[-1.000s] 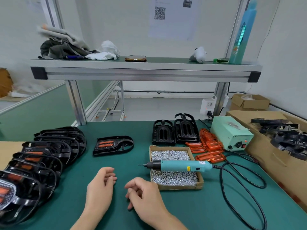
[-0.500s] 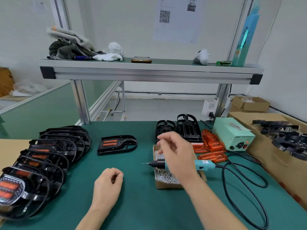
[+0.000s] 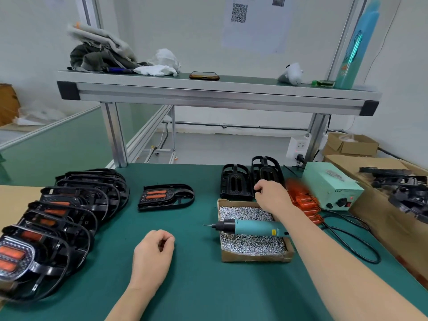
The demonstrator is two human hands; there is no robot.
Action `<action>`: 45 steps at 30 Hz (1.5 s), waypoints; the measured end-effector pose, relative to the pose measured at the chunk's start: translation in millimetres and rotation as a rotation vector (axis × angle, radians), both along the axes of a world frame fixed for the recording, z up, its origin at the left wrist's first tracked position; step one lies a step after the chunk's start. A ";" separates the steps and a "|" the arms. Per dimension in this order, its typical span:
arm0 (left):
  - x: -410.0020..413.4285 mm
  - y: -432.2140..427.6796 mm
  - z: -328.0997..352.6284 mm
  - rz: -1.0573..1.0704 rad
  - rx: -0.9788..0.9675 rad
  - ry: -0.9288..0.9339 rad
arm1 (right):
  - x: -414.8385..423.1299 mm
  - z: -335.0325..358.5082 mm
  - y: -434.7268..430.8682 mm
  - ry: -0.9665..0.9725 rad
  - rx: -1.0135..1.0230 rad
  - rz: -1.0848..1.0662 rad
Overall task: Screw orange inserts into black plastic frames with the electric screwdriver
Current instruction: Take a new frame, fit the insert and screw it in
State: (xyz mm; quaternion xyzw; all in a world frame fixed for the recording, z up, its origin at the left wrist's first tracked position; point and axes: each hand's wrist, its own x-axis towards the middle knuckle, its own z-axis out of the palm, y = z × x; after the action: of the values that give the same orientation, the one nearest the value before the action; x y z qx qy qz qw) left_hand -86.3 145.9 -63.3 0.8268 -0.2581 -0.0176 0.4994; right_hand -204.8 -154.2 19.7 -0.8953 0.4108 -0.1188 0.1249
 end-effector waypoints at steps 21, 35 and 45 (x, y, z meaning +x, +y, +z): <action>0.5 -1.2 -0.6 0.008 -0.037 0.027 | 19.5 -11.2 -16.0 0.208 -0.041 -0.001; 0.4 -2.4 -2.2 0.019 -0.066 0.059 | 19.1 -13.9 -17.9 0.113 -0.044 0.080; 1.0 -2.7 -2.3 0.020 -0.060 0.055 | 22.2 -13.6 -14.5 0.127 -0.050 0.131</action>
State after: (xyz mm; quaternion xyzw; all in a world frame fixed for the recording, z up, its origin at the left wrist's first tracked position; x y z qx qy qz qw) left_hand -85.3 143.3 -65.6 0.8133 -0.2365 -0.0277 0.5309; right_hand -182.6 -168.7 6.1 -0.9288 0.3552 -0.0637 0.0840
